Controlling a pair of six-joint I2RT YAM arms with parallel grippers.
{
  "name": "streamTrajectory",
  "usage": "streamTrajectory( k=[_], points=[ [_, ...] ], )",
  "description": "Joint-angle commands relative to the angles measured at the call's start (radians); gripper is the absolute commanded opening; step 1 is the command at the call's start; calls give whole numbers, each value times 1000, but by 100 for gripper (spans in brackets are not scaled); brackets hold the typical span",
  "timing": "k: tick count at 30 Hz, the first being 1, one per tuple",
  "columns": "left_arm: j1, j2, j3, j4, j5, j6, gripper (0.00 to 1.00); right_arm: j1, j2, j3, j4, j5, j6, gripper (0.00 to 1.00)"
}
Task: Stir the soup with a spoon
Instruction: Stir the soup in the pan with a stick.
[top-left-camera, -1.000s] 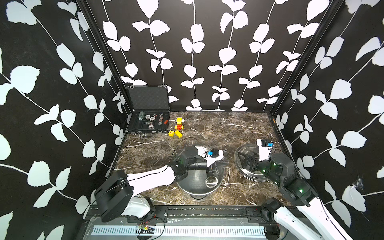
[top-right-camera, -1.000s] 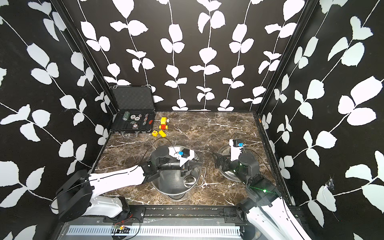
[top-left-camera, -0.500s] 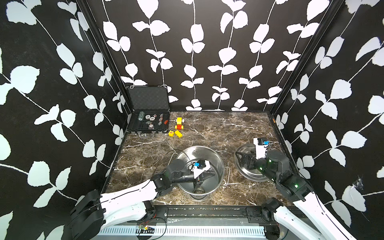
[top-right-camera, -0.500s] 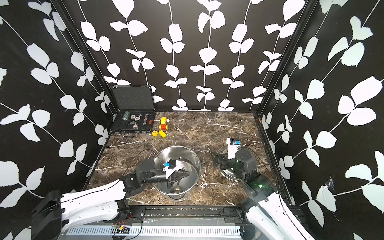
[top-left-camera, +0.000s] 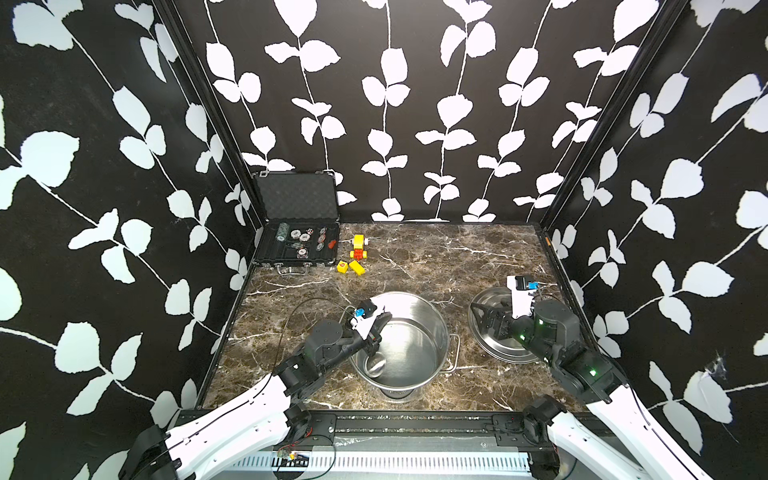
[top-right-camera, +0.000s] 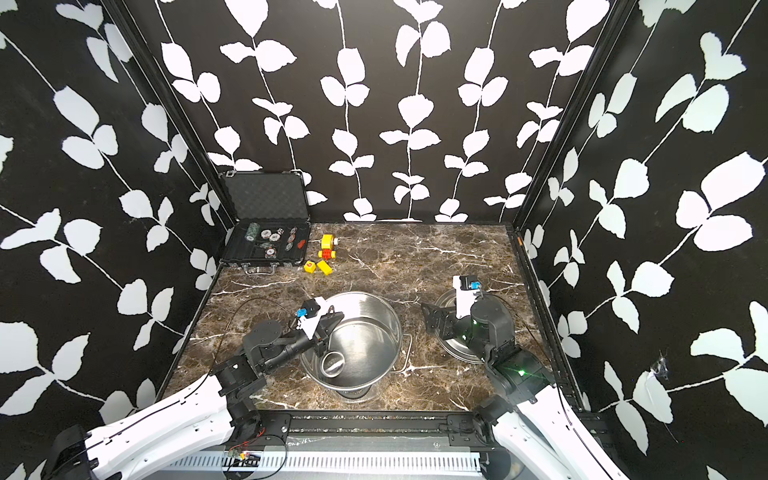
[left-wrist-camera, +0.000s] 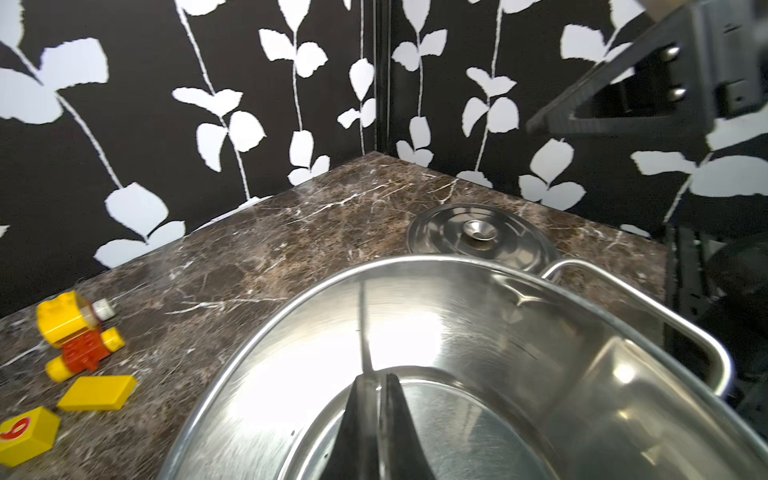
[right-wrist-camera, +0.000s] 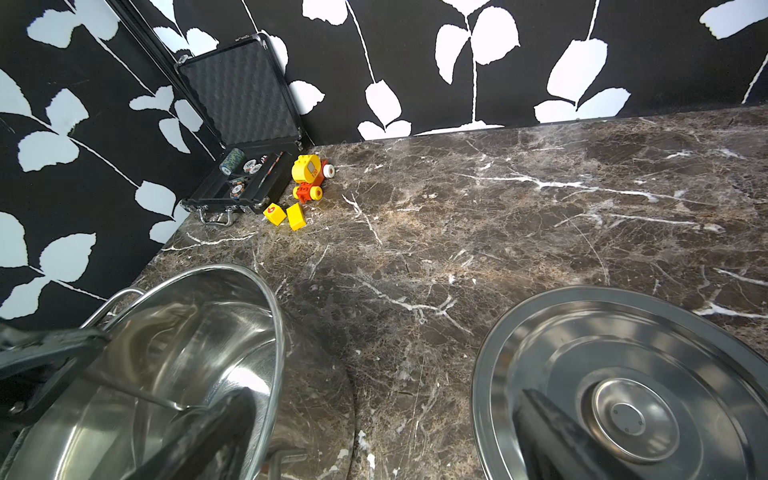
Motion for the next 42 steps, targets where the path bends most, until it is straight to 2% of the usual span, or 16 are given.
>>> streamTrajectory(
  k=[1, 7, 10, 15, 18, 23, 31, 36, 42],
  points=[
    [13, 21, 24, 11, -97, 15, 0, 4, -12, -7, 28, 2, 1, 99],
    [19, 192, 112, 110, -120, 66, 0, 4, -15, -8, 29, 1, 1, 99],
    [22, 300, 166, 188, -72, 82, 0, 4, -19, -8, 19, 7, 0, 99],
    [22, 501, 278, 300, 72, 79, 0, 4, -34, -2, 4, 16, -2, 99],
    [22, 597, 336, 375, 202, 67, 0, 4, -43, 7, -13, 24, -4, 99],
    [14, 702, 399, 485, 392, -9, 0, 4, -45, 25, -35, 33, -15, 99],
    [-88, 691, 378, 488, 539, 4, 0, 4, -25, 34, -24, 32, -18, 99],
    [-133, 629, 316, 417, 541, 19, 0, 4, -14, 34, -13, 22, -14, 99],
    [-160, 540, 214, 395, 519, -27, 0, 4, -12, 32, -9, 17, -10, 99]
  ],
)
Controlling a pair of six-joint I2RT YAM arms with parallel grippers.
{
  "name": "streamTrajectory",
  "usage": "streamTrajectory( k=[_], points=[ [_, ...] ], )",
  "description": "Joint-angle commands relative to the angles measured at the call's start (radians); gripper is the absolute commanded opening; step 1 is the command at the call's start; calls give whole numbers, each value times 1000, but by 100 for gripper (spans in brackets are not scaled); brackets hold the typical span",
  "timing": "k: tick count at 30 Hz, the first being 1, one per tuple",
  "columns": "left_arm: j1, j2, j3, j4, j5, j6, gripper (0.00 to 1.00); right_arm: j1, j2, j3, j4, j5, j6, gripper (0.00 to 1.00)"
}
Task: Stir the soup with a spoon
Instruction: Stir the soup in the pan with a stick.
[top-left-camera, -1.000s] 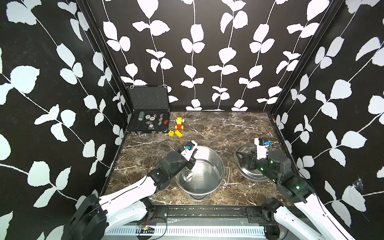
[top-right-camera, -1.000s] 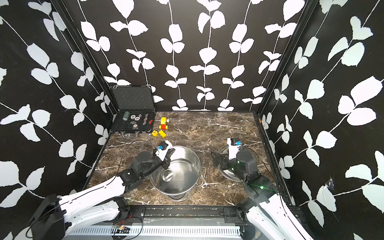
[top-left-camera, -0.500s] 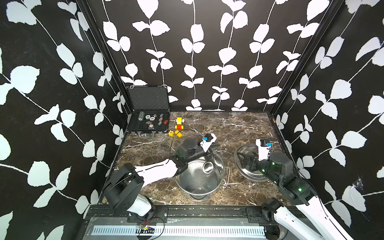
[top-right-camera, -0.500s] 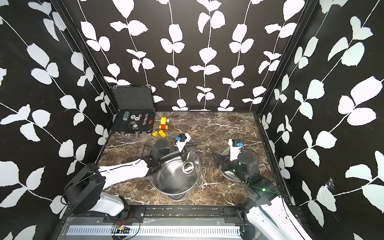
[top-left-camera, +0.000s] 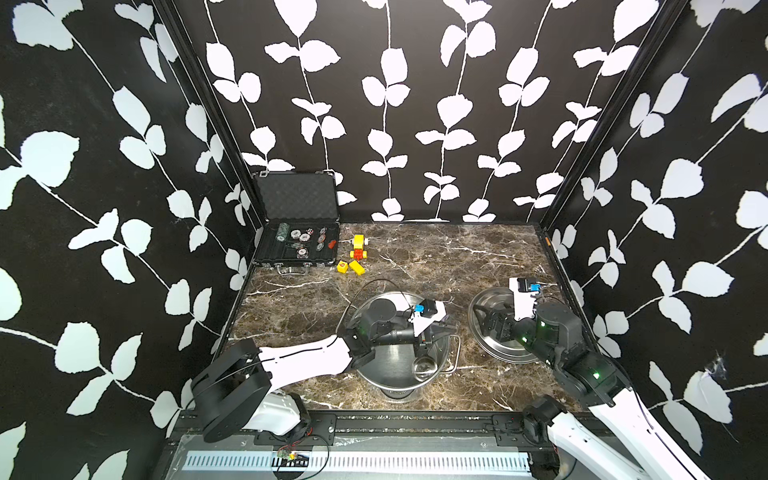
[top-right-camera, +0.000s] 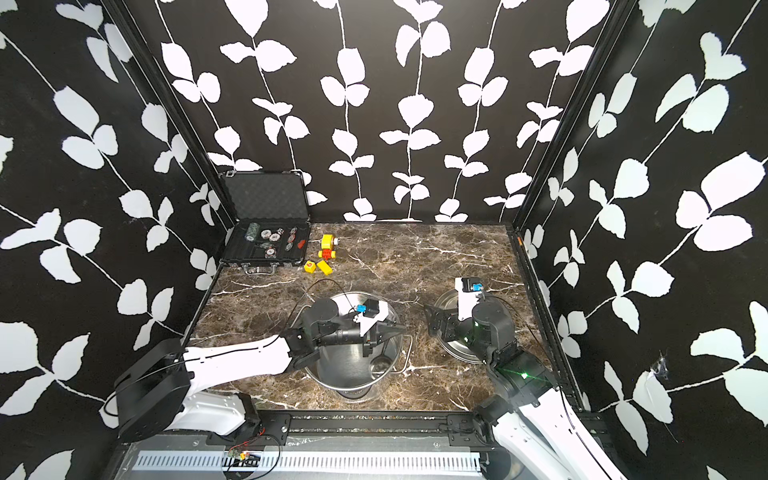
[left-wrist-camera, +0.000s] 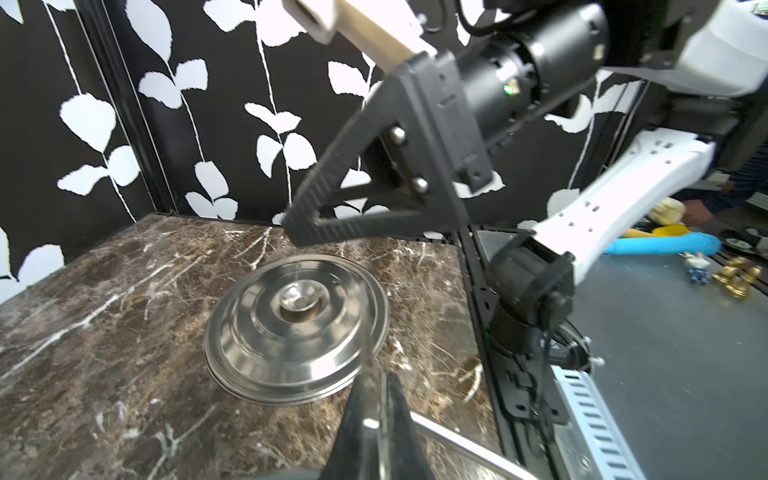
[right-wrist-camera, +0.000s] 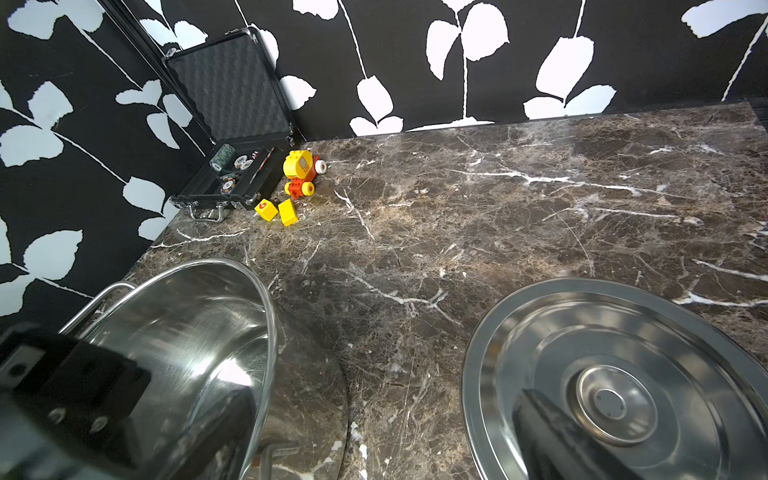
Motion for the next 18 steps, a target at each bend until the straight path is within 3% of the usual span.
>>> streamTrajectory(
  k=[1, 10, 18],
  points=[
    [-15, -81, -57, -30, -2, -28, 0, 4, -2, 26, 32, -3, -5, 99],
    [-21, -371, -197, -284, -148, -43, 0, 4, 15, 16, 57, -12, 0, 99],
    [-19, -623, -225, -584, -538, -25, 0, 4, 54, 9, 99, -33, 6, 99]
  ],
)
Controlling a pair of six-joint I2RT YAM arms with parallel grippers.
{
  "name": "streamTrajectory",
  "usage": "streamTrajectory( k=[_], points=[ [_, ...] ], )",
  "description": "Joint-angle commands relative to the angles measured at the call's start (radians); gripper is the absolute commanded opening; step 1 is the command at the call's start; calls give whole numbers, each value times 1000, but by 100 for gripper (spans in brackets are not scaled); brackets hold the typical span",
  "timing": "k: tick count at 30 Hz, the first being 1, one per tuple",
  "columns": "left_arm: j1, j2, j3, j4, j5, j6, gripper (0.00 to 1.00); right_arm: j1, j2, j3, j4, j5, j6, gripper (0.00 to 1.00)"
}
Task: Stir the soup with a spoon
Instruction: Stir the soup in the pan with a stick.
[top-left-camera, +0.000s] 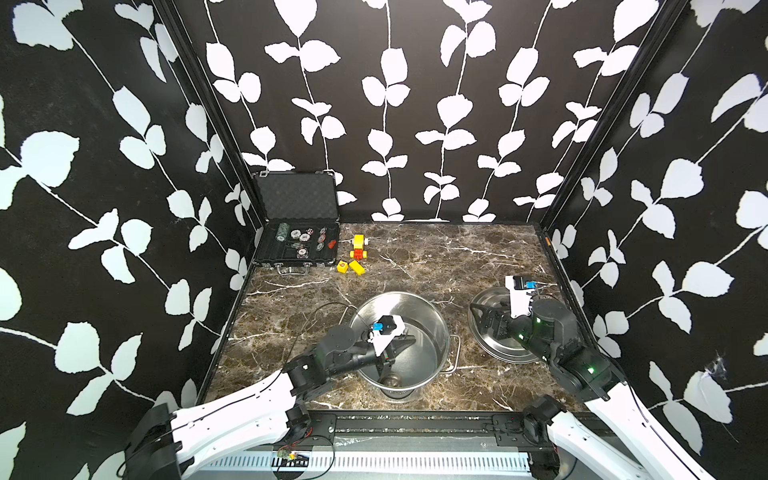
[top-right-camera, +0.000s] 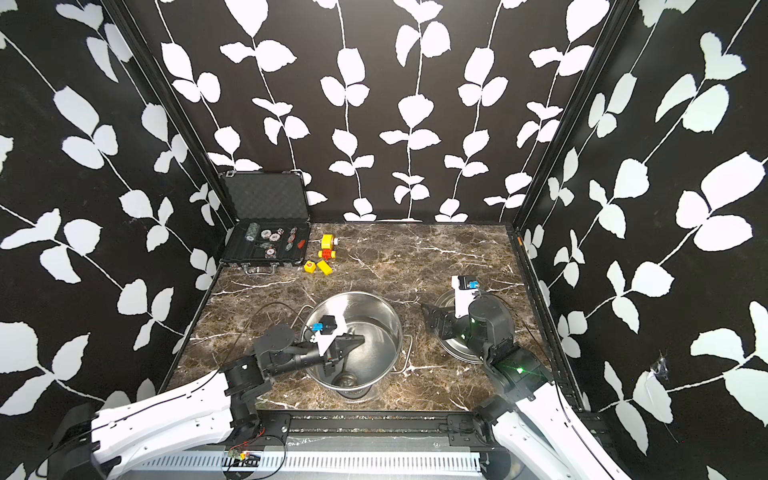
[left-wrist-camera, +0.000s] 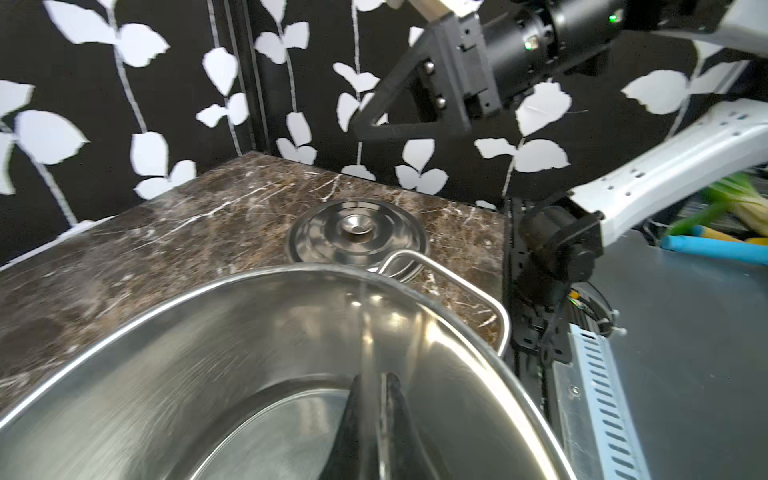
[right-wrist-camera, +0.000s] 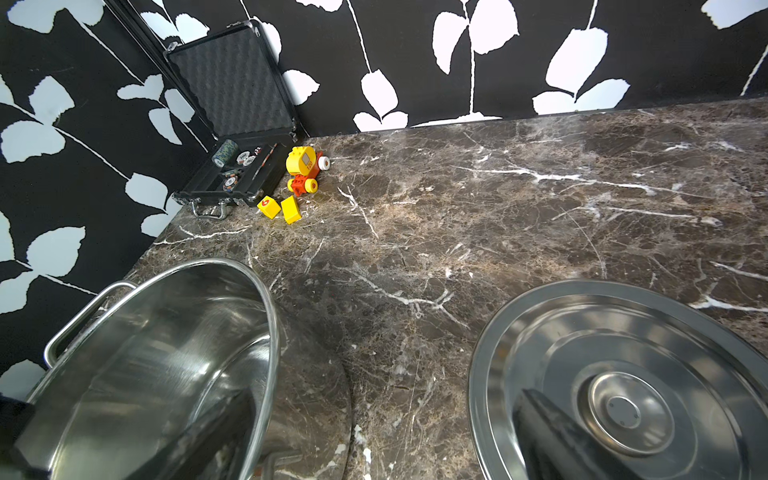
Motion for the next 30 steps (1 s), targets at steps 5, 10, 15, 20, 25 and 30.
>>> streamTrajectory(
  k=[5, 10, 15, 20, 25, 30],
  points=[
    [27, -74, -12, -131, -356, 22, 0, 4, 15, 12, 64, -19, 6, 99],
    [165, -14, -38, 92, -338, -67, 0, 4, 8, 9, 61, -14, 8, 99],
    [202, 162, 24, 309, -287, -14, 0, 4, -1, 14, 47, -11, 6, 99],
    [204, 364, 111, 491, -149, 31, 0, 4, -26, 12, 23, 7, 2, 99],
    [204, 561, 213, 615, 31, 53, 0, 5, -40, 11, 11, 15, -1, 99],
    [195, 719, 324, 687, 263, 10, 0, 4, -52, 26, -15, 22, -10, 99]
  ],
)
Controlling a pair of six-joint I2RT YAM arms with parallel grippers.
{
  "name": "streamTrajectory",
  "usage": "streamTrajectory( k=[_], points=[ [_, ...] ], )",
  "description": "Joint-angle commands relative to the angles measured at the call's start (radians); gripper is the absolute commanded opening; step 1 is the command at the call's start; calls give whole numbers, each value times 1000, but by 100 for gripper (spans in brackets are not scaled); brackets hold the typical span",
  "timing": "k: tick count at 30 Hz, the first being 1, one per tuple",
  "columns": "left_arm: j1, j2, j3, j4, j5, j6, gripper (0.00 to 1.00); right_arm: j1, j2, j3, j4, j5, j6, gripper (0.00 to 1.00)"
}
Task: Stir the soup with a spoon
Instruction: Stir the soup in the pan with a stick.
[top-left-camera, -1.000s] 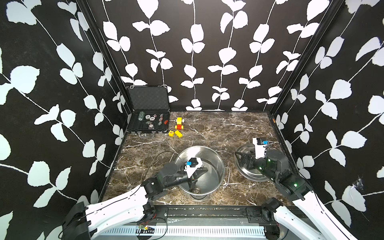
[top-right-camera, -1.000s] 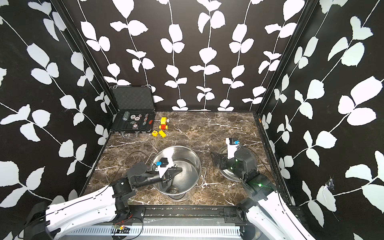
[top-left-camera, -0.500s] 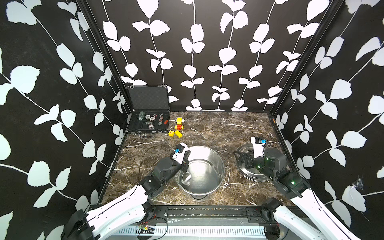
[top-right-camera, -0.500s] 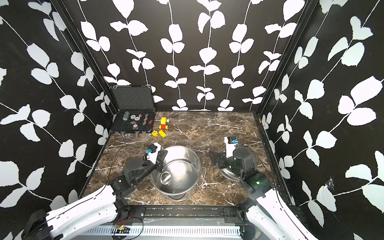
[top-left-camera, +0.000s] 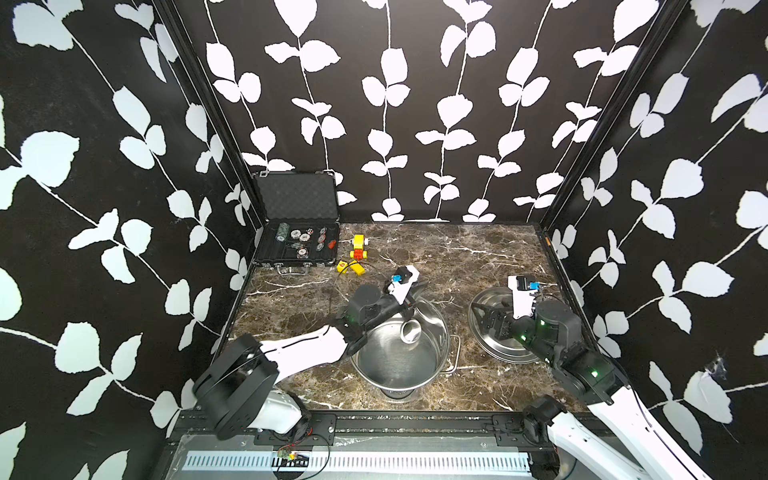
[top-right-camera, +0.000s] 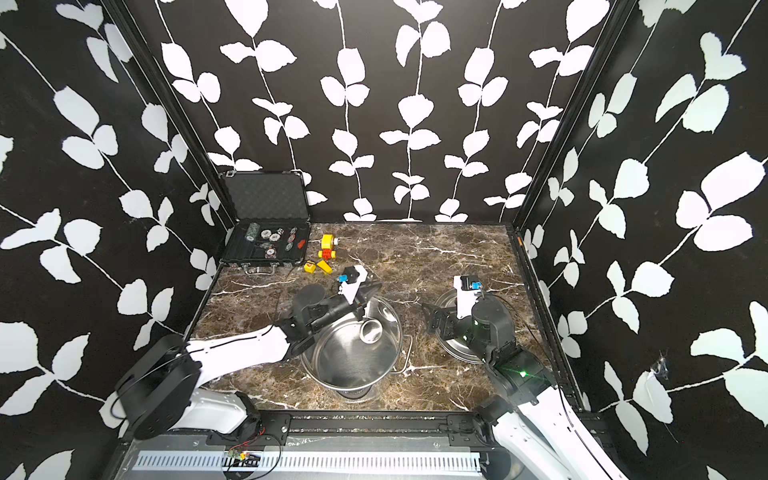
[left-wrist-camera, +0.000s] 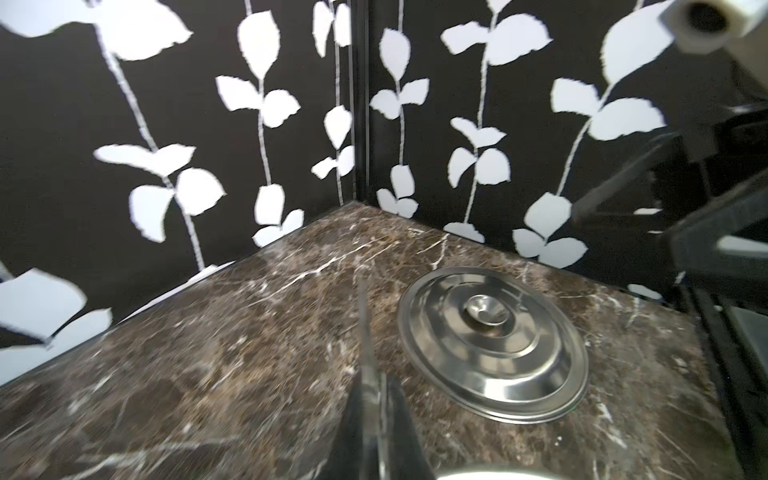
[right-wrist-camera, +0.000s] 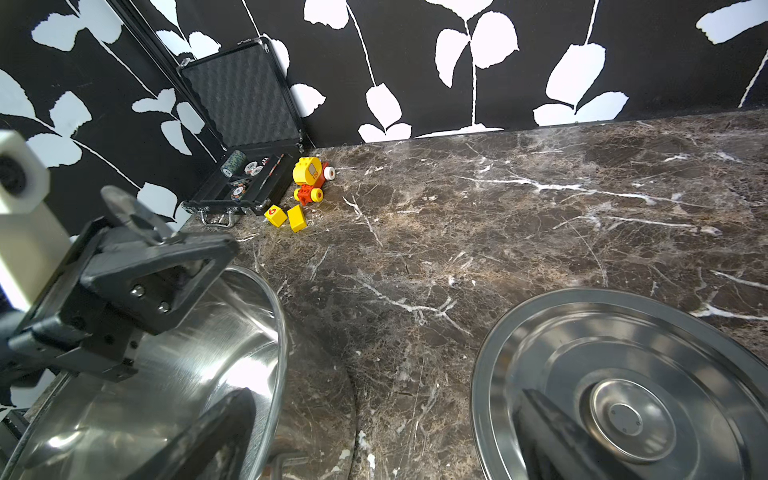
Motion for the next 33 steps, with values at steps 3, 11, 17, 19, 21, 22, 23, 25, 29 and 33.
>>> streamTrajectory(
  k=[3, 11, 17, 19, 21, 22, 23, 25, 29, 33],
  points=[
    [-35, 52, 56, 129, 243, -6, 0, 4, -26, 25, -11, 27, -12, 99],
    [-153, -34, 35, -128, 310, 135, 0, 4, -31, 19, -8, 31, -14, 99],
    [-183, -154, -73, -248, 308, 126, 0, 4, -20, 10, 11, 19, -9, 99],
    [-193, -200, -110, -280, 301, 108, 0, 4, -19, 8, 15, 16, -8, 99],
    [-194, -255, -153, -304, 266, 83, 0, 4, -17, 5, 18, 17, -6, 99],
    [-194, -288, -175, -315, 246, 76, 0, 4, -17, 3, 21, 16, -5, 99],
    [-194, -320, -195, -326, 222, 72, 0, 4, -16, 3, 23, 16, -4, 99],
    [-194, -396, -232, -356, 171, 59, 0, 4, -12, 3, 28, 13, -2, 99],
    [-193, -535, -286, -439, 42, 50, 0, 4, 5, 5, 38, 2, 0, 99],
    [-181, -650, -339, -487, -128, 41, 0, 5, 15, 0, 54, -6, 5, 99]
  ],
)
